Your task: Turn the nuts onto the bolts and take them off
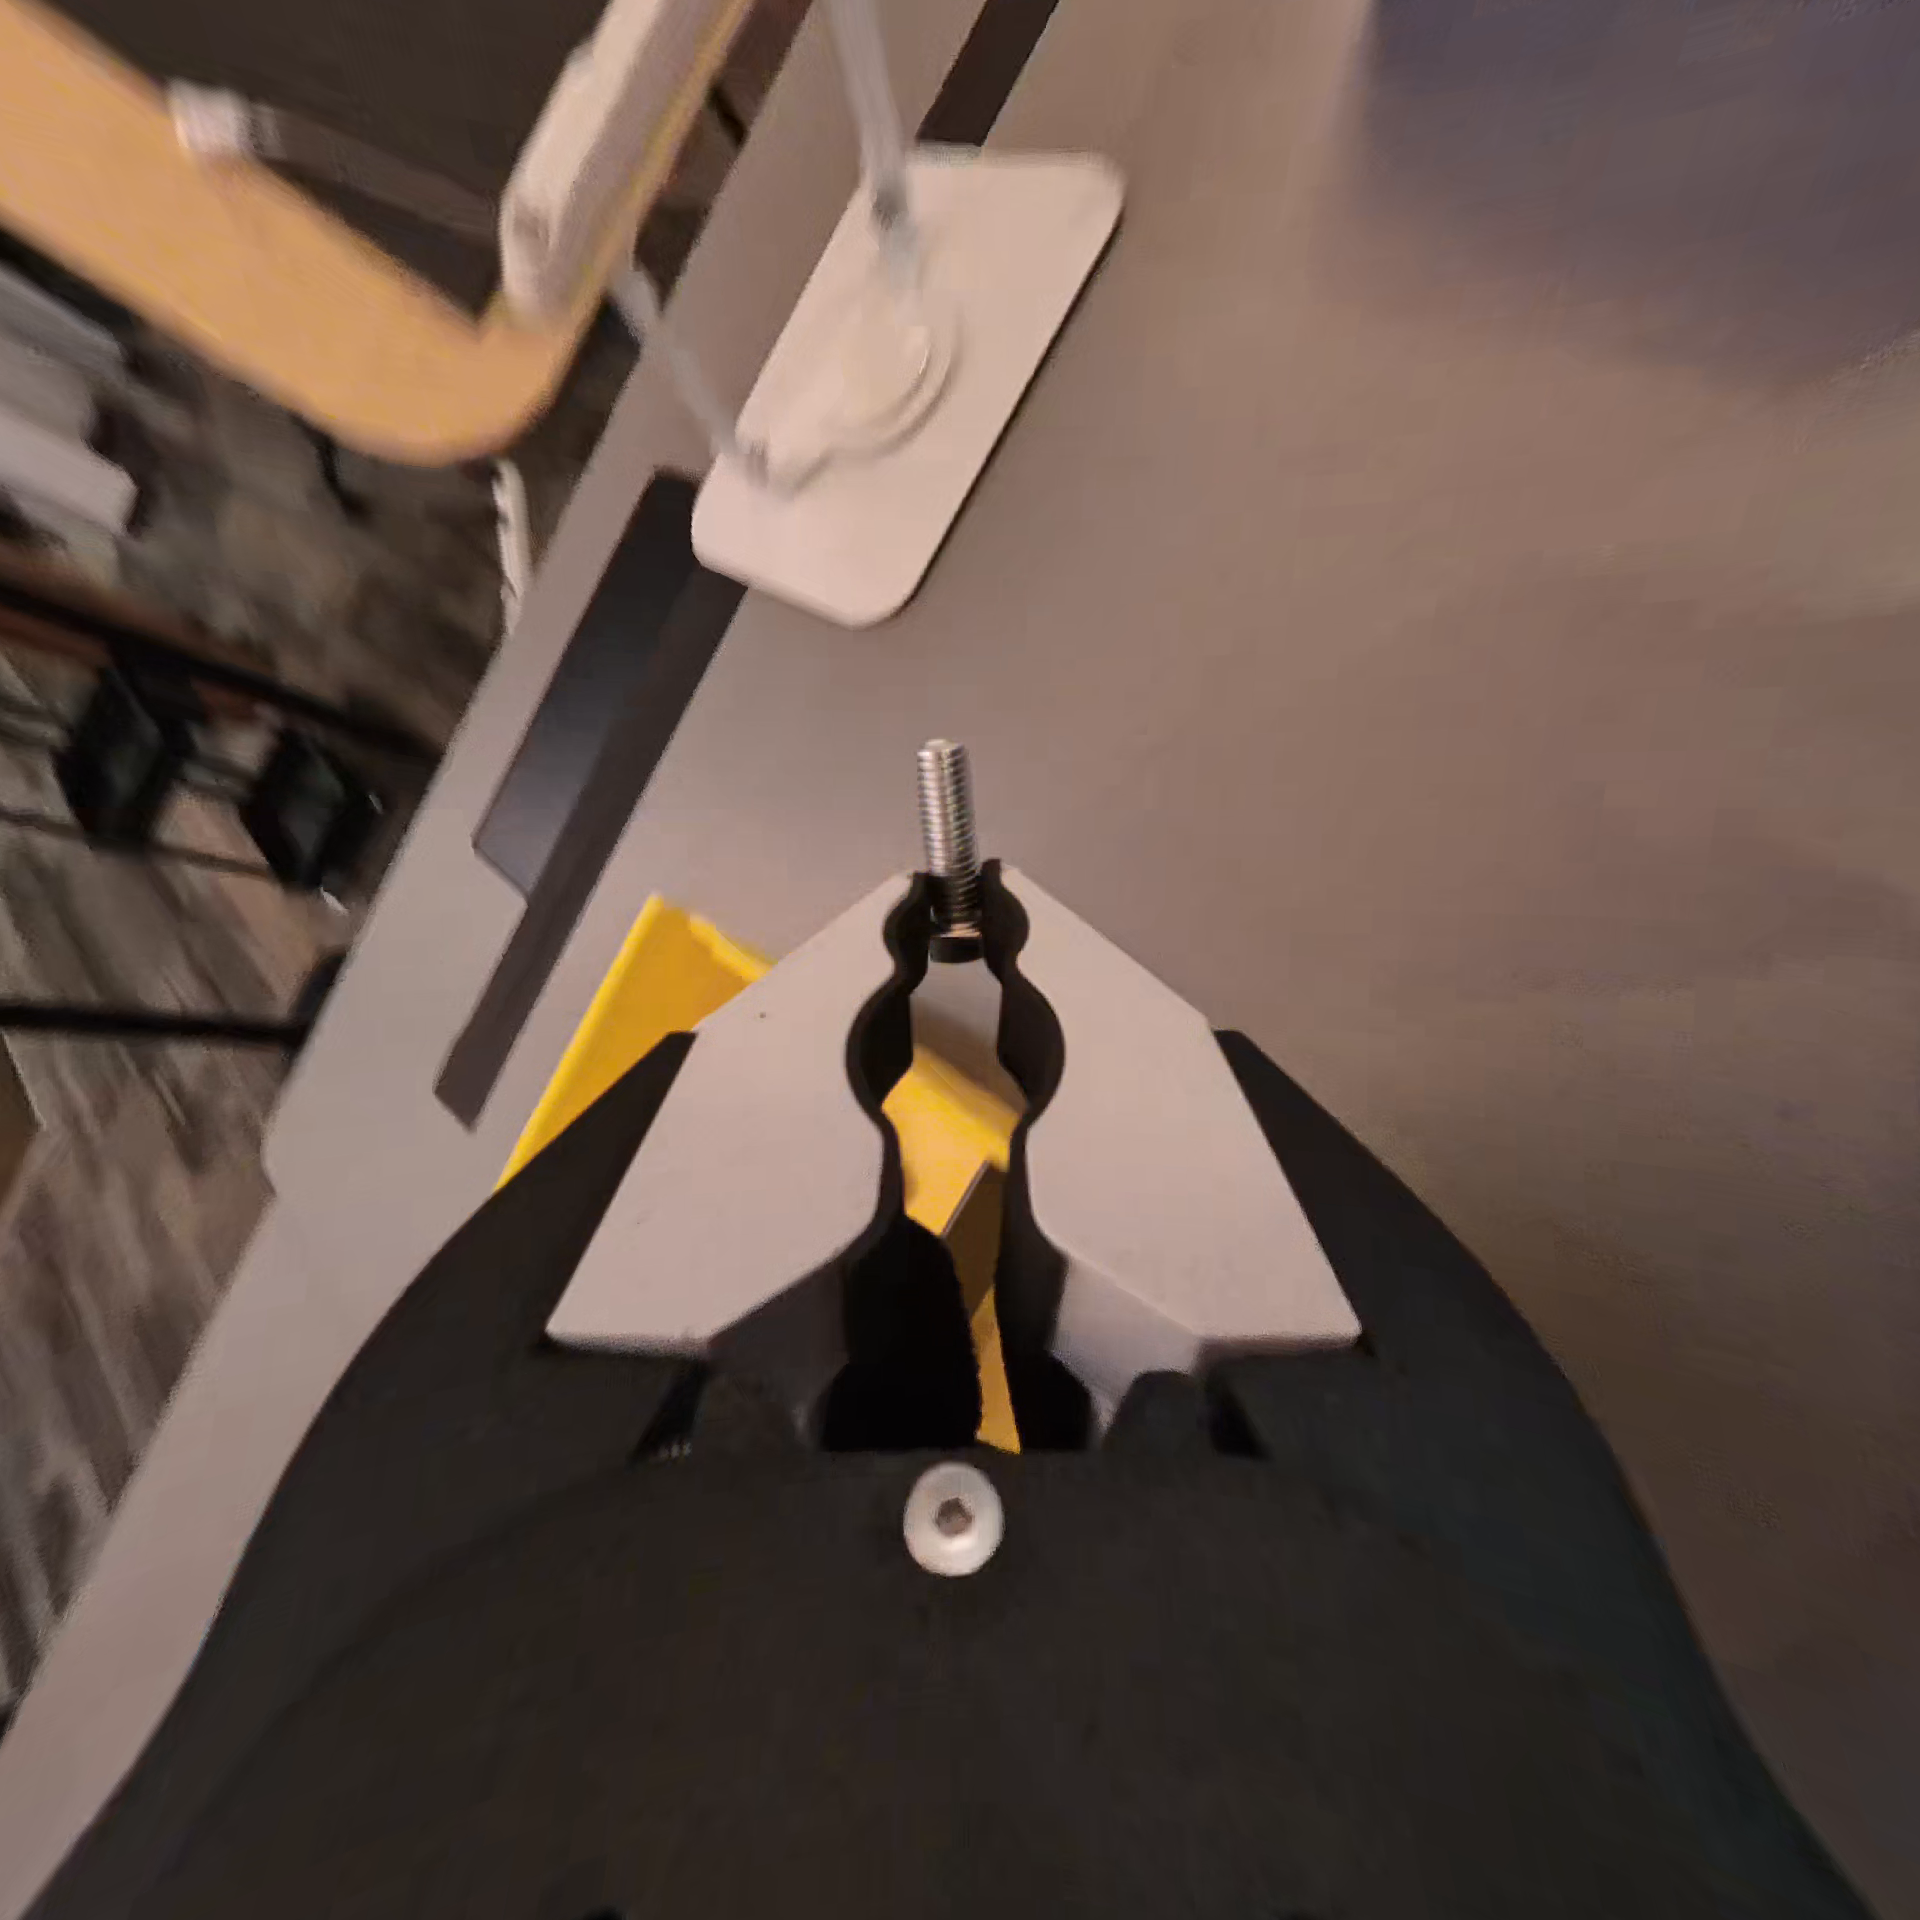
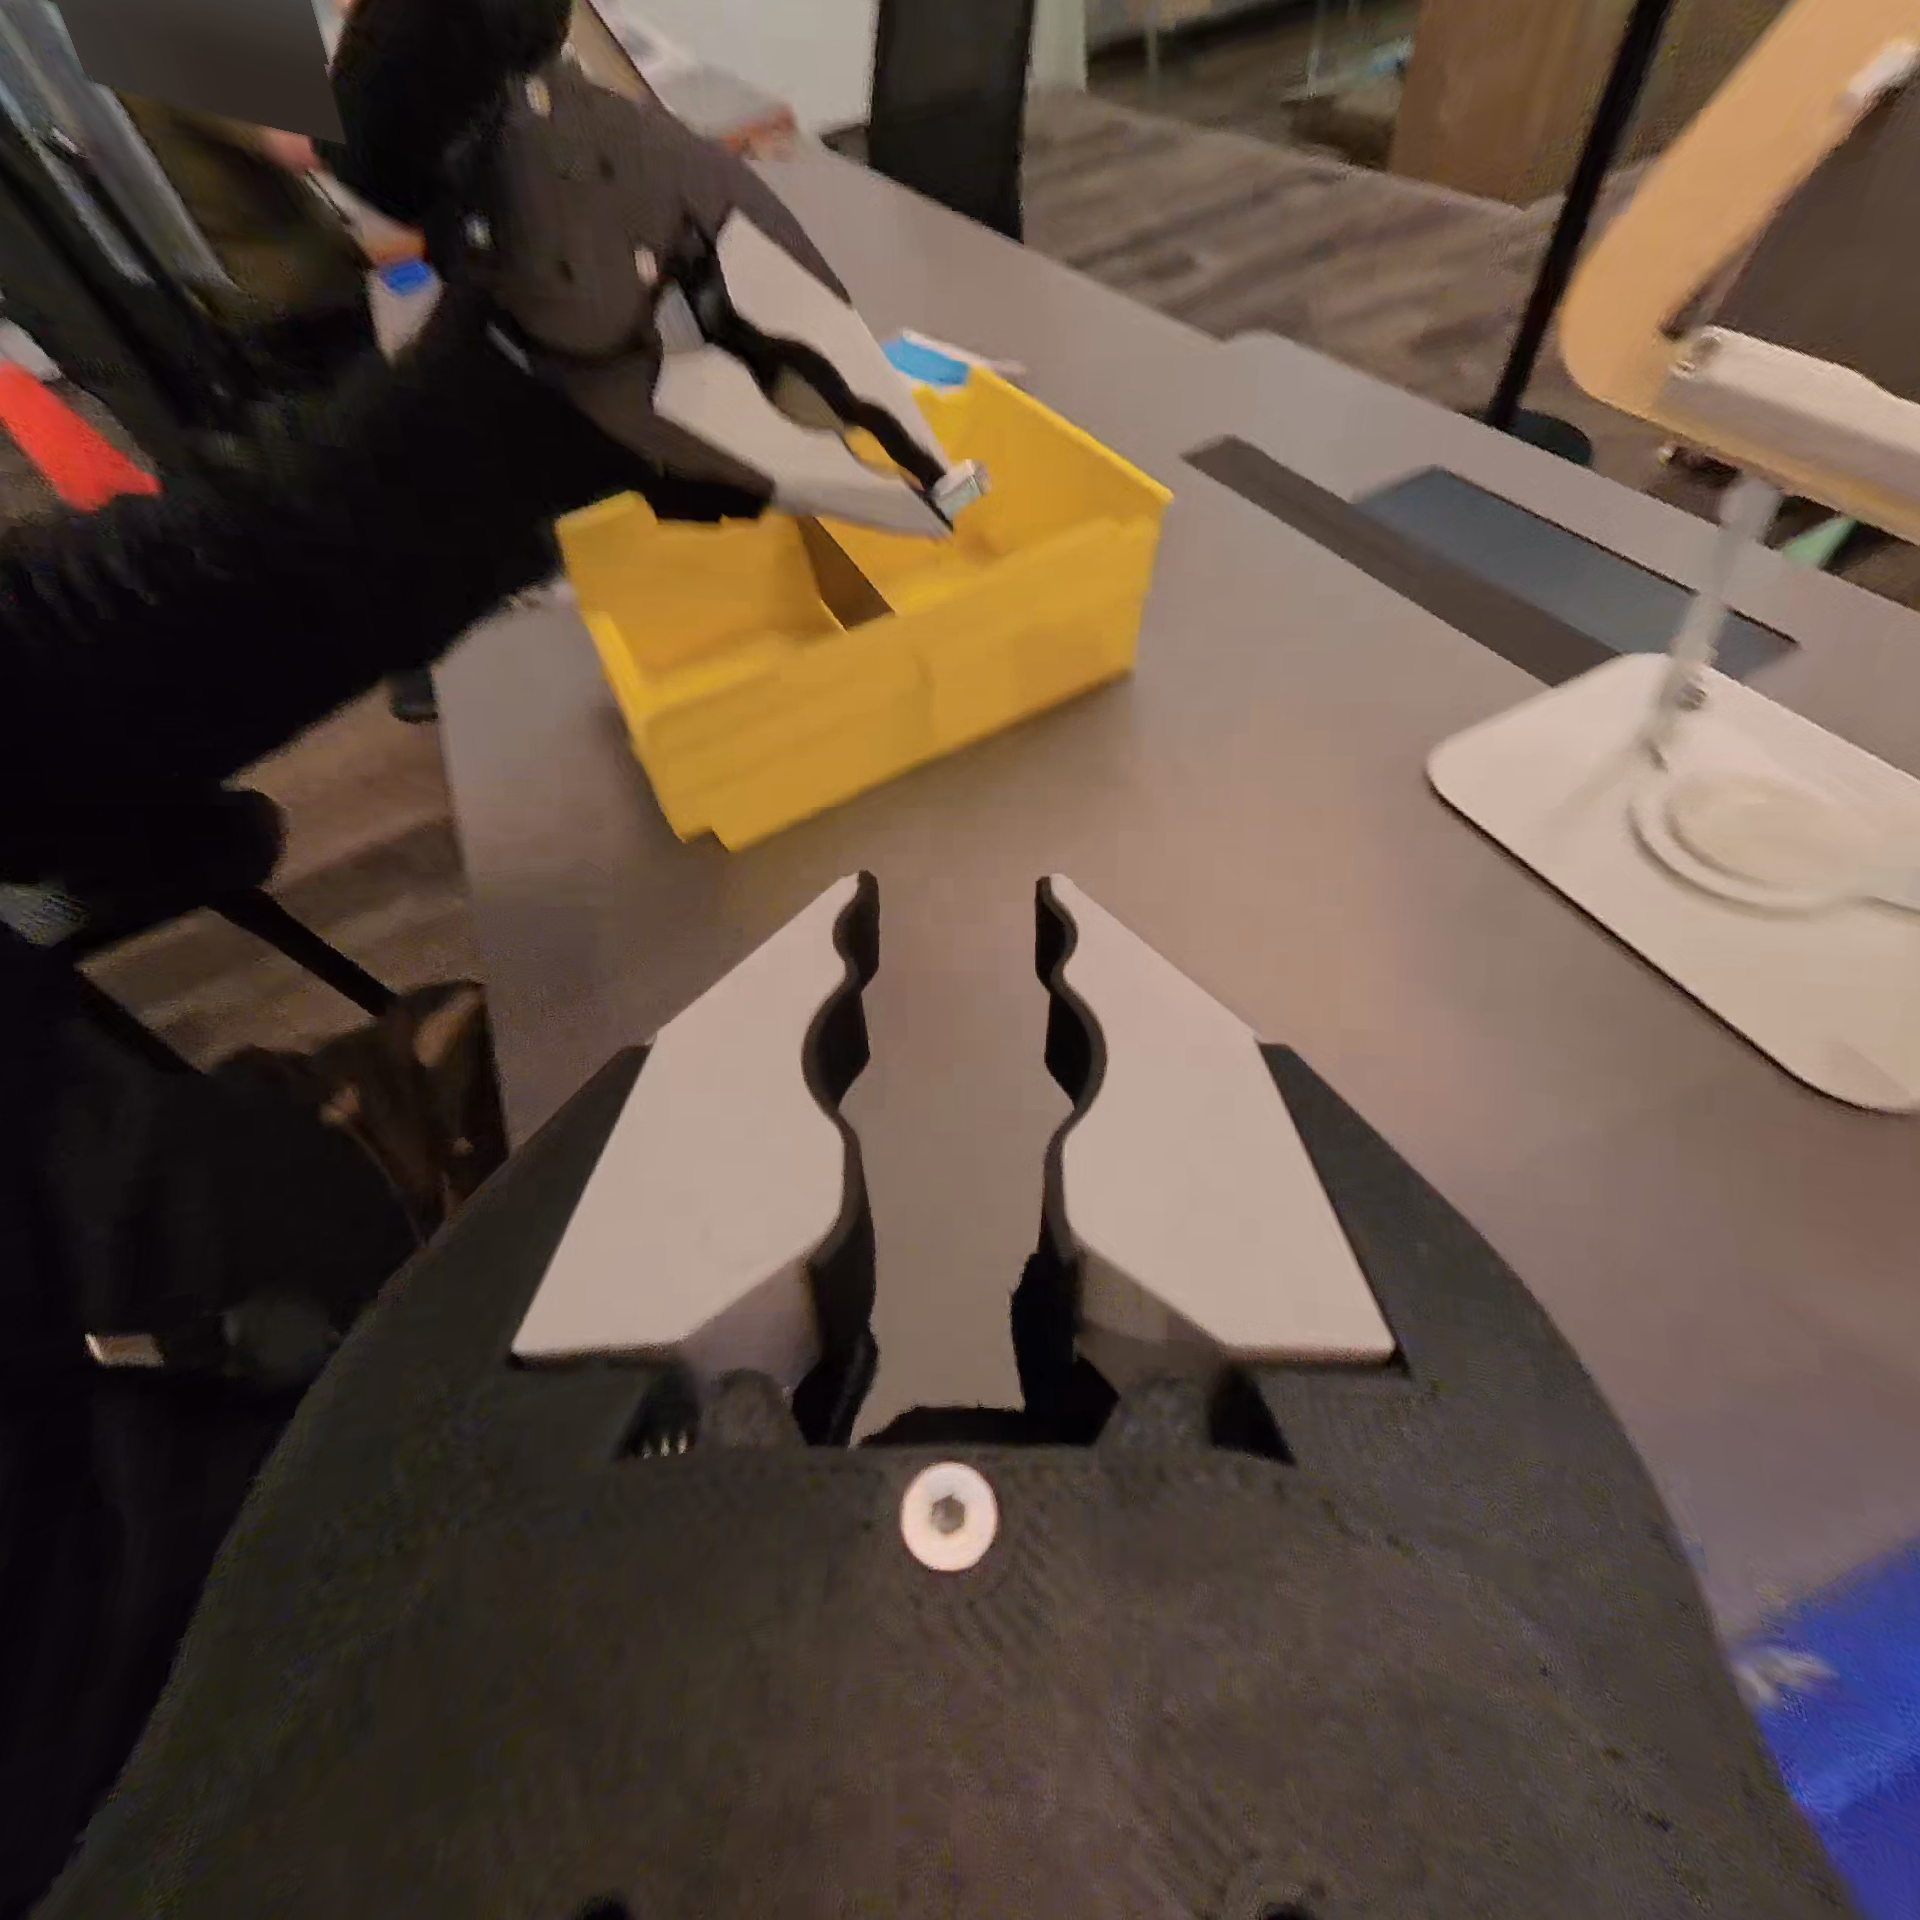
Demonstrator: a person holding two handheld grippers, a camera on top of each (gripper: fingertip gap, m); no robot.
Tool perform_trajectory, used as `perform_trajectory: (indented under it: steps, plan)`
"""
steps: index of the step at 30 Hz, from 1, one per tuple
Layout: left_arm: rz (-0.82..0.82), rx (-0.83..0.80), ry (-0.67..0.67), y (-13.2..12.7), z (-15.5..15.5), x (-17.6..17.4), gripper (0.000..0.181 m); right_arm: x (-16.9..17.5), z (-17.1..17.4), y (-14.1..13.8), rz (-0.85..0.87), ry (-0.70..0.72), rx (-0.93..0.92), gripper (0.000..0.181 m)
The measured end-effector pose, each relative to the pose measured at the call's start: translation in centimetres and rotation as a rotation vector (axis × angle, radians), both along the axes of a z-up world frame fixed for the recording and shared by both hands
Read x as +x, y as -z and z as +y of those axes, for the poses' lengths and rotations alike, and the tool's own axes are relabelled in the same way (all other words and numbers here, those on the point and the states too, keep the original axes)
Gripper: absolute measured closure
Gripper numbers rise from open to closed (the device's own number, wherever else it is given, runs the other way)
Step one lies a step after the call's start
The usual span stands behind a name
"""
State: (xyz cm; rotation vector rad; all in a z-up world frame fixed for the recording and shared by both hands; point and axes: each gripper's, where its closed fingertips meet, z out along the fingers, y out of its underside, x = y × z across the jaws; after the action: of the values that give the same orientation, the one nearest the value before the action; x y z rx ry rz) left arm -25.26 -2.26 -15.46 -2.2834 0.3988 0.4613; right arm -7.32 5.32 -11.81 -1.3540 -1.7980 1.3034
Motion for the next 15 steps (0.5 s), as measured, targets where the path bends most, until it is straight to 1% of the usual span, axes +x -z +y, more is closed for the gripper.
perform_trajectory:
  steps: [3, 6, 8, 10, 13, 15]
  plan:
    - [0.016, 0.088, 0.156, -0.6, 1.8, 6.6, 0.174, -0.8, -2.5, -0.3, 0.034, -0.028, -0.073, 0.152]
    - [0.078, 0.131, 0.238, -0.2, 2.8, 10.8, 0.174, -1.2, -3.5, 0.4, 0.039, -0.011, -0.130, 0.150]
    - [0.068, 0.150, 0.295, 0.4, 3.3, 13.3, 0.174, -1.3, -3.5, 0.6, 0.068, 0.025, -0.186, 0.150]
    - [0.099, 0.162, 0.328, 0.8, 3.7, 14.6, 0.174, -1.5, -3.2, 1.3, 0.079, 0.054, -0.221, 0.152]
    - [0.127, 0.143, 0.337, 1.4, 4.1, 15.3, 0.174, -1.6, -3.5, 2.5, 0.024, 0.023, -0.287, 0.153]
    - [0.123, 0.142, 0.355, 1.5, 4.1, 15.8, 0.174, -1.7, -3.8, 2.6, 0.027, 0.004, -0.331, 0.159]
